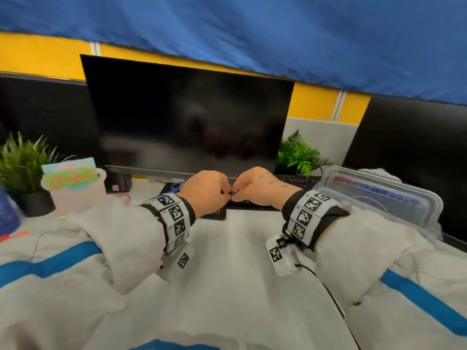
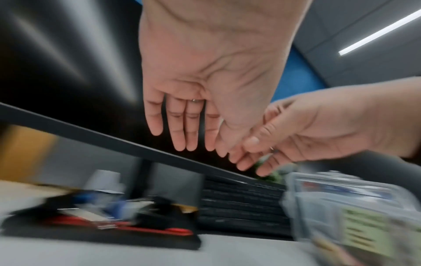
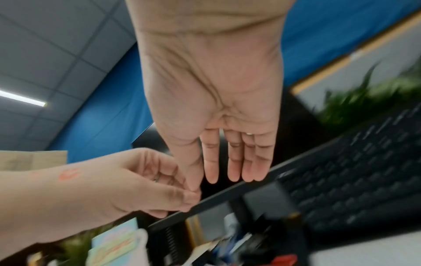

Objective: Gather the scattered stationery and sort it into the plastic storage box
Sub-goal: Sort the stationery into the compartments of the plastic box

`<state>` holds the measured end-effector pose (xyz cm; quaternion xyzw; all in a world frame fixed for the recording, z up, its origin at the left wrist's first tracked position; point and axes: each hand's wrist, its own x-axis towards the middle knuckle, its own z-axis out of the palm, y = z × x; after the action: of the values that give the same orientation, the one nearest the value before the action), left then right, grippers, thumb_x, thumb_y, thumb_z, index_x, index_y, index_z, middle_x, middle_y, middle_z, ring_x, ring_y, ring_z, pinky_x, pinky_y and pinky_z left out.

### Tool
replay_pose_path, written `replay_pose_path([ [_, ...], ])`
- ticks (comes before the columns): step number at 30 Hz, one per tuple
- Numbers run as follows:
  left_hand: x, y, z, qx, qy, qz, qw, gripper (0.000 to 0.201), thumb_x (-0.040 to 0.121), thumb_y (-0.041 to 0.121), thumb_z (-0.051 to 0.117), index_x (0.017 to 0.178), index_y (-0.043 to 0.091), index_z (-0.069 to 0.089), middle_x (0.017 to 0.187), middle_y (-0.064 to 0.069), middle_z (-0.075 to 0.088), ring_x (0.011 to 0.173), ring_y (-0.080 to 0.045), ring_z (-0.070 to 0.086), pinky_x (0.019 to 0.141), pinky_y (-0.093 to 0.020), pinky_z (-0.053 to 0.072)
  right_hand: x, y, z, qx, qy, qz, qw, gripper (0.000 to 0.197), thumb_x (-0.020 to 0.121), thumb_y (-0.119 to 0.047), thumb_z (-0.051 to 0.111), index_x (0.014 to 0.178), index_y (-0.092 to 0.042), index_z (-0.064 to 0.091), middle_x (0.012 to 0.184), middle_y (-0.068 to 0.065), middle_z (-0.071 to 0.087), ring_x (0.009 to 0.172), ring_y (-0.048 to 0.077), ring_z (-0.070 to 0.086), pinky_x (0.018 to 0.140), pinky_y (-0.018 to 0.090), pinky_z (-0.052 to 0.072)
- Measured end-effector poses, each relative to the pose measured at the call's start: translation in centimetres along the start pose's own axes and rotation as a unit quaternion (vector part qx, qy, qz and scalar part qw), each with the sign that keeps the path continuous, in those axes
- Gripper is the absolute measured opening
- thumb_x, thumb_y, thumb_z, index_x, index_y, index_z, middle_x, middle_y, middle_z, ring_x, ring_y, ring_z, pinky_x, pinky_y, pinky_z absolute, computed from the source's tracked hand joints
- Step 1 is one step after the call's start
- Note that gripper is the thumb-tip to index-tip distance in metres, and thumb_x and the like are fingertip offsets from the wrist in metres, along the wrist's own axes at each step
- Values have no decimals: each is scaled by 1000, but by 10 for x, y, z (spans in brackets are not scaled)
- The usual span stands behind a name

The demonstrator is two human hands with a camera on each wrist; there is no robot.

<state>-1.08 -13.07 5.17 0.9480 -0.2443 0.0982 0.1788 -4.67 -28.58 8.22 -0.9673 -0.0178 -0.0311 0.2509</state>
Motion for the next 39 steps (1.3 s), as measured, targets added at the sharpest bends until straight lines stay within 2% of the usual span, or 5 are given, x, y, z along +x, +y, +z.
replay_pose_path([
  [12, -149, -233, -65, 62, -16, -326, 943, 53, 74, 51, 78, 120, 29, 61, 124, -3, 63, 114, -24, 58, 95, -36, 51, 60, -140, 175, 75, -146, -115, 980, 35, 84, -23, 78, 118, -14, 72, 124, 6, 65, 113, 22, 60, 98, 33, 49],
  [15, -175, -260, -75, 62, -85, -352, 930, 87, 58, 73, 79, 131, 34, 53, 130, -2, 59, 117, -24, 56, 99, -38, 49, 69, -165, 208, 96, -169, -122, 973, 48, 79, -21, 83, 124, -19, 67, 131, 8, 58, 116, 20, 57, 93, 27, 46],
  [23, -193, -293, -73, 68, -211, -352, 909, 121, 50, 65, 89, 153, 38, 29, 150, -2, 44, 137, -29, 44, 112, -43, 41, 78, -206, 270, -23, -260, -141, 955, 116, 56, -53, 89, 152, -41, 25, 157, -2, 29, 144, 26, 27, 115, 44, 33],
  [33, -176, -293, -53, 97, -206, -349, 909, 80, 69, 70, 74, 140, 46, 48, 134, -1, 51, 127, -33, 37, 100, -42, 41, 78, -226, 273, -101, -255, -141, 951, 69, 65, -29, 79, 123, -32, 43, 120, 3, 42, 113, 26, 42, 85, 38, 46],
  [39, -164, -291, -53, 65, -199, -329, 921, 113, 52, 70, 84, 150, 40, 35, 155, 4, 36, 145, -25, 26, 112, -53, 24, 75, -218, 274, -73, -279, -154, 945, 63, 58, -17, 79, 105, -35, 41, 111, 0, 38, 100, 25, 46, 77, 39, 54],
])
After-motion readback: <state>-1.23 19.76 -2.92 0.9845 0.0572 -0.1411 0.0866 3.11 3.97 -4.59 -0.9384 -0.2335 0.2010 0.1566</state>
